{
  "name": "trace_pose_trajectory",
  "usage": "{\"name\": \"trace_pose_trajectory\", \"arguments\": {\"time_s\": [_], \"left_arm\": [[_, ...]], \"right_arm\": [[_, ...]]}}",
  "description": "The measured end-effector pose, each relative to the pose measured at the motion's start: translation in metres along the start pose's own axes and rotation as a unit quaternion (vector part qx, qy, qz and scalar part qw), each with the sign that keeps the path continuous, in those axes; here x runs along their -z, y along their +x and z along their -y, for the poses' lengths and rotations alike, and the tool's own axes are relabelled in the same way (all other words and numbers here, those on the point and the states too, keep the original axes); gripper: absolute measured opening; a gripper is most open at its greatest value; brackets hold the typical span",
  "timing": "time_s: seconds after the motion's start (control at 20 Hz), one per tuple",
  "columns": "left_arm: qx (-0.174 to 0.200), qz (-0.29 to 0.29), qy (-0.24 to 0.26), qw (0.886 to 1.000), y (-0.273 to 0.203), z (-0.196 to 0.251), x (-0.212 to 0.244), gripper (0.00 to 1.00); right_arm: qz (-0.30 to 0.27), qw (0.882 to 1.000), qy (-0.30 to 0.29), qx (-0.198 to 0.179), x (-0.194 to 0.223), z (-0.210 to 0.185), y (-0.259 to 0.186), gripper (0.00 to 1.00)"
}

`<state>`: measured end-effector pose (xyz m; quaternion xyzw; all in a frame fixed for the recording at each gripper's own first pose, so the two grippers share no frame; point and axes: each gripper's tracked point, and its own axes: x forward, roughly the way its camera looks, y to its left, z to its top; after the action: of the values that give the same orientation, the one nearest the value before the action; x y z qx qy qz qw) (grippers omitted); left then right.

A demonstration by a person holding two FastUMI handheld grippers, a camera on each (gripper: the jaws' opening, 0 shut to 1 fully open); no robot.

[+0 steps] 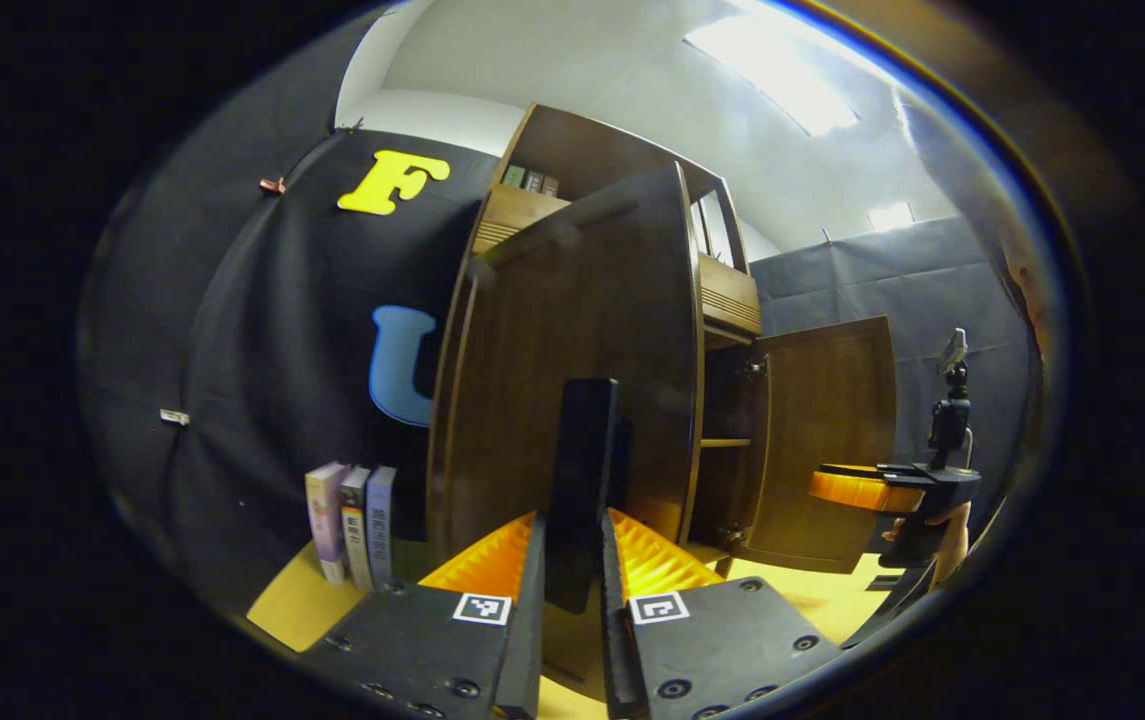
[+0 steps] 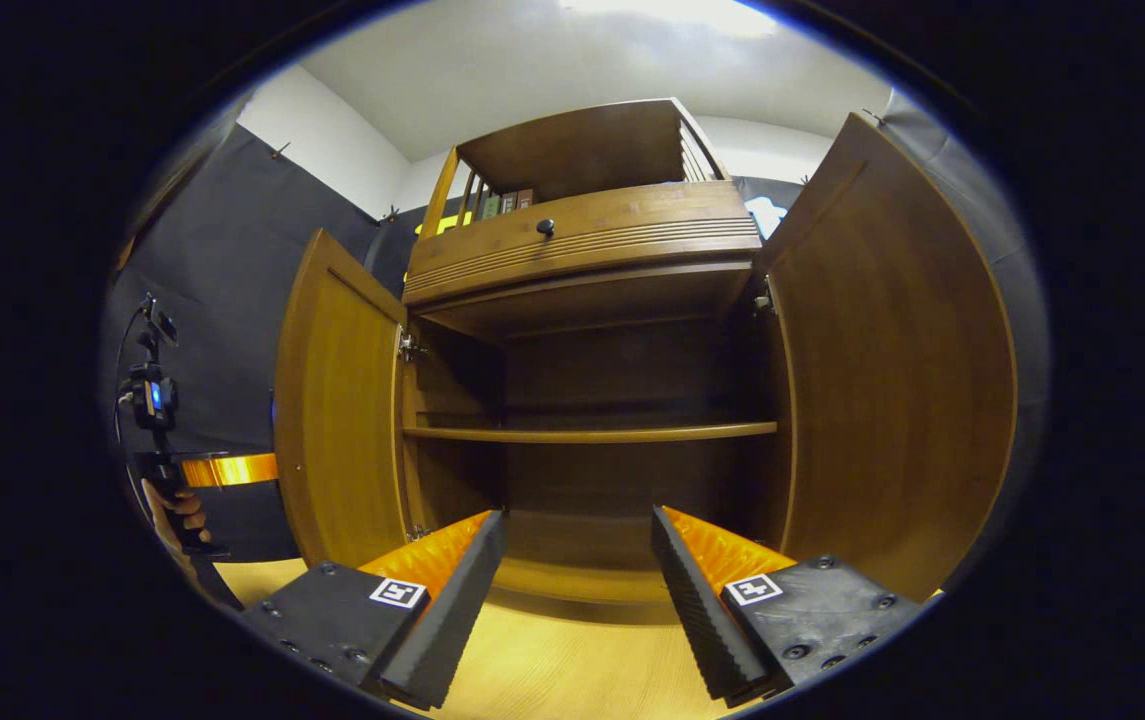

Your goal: Open the right door of the double-door shoe cabinet with the right hand, and open the left door with the left hand.

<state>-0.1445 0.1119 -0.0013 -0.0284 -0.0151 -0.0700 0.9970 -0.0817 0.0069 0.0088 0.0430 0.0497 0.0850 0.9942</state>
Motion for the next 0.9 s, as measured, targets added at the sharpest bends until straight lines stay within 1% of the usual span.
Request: {"name": "trace_pose_trajectory", "arguments": {"time_s": [0.05,0.1,0.3,0.4,0.45,0.5,0.55,0.65,0.7,0.75,0.85,0.9], "left_arm": [[-0.012,0.001,0.002,1.0,-0.004,-0.007,-0.003,0.29],[-0.024,0.002,-0.001,1.0,-0.006,-0.013,-0.004,0.24],[-0.064,0.0,-0.014,0.998,-0.022,-0.03,-0.006,0.21],[-0.094,-0.002,-0.014,0.995,-0.028,-0.046,-0.008,0.19],[-0.107,-0.006,-0.015,0.994,-0.03,-0.052,-0.008,0.19],[-0.109,-0.014,-0.019,0.994,-0.032,-0.051,-0.007,0.19],[-0.11,-0.021,-0.023,0.993,-0.032,-0.046,-0.005,0.19],[-0.12,-0.03,-0.019,0.992,-0.038,-0.045,-0.005,0.19],[-0.126,-0.032,-0.017,0.991,-0.042,-0.042,-0.007,0.19],[-0.13,-0.031,-0.013,0.991,-0.046,-0.036,-0.011,0.19],[-0.123,-0.023,0.001,0.992,-0.055,-0.015,-0.021,0.19],[-0.109,-0.021,0.012,0.994,-0.055,-0.004,-0.023,0.19]], "right_arm": [[-0.001,1.0,0.002,-0.004,0.001,-0.003,0.002,0.93],[-0.001,1.0,0.005,-0.01,0.001,-0.006,0.006,0.93],[-0.002,0.999,0.014,-0.029,0.003,-0.017,0.015,0.93],[-0.006,0.999,0.012,-0.034,0.006,-0.018,0.019,0.93],[-0.007,0.999,0.01,-0.035,0.007,-0.018,0.02,0.95],[-0.007,0.999,0.009,-0.036,0.007,-0.017,0.021,0.93],[-0.007,0.999,0.008,-0.037,0.006,-0.016,0.022,0.93],[-0.007,0.999,0.005,-0.037,0.006,-0.014,0.024,0.93],[-0.008,0.999,0.002,-0.037,0.007,-0.012,0.025,0.9],[-0.008,0.999,0.0,-0.037,0.007,-0.011,0.026,0.93],[-0.008,0.999,-0.003,-0.039,0.008,-0.011,0.025,0.93],[-0.011,0.999,-0.005,-0.041,0.009,-0.011,0.026,0.93]]}}
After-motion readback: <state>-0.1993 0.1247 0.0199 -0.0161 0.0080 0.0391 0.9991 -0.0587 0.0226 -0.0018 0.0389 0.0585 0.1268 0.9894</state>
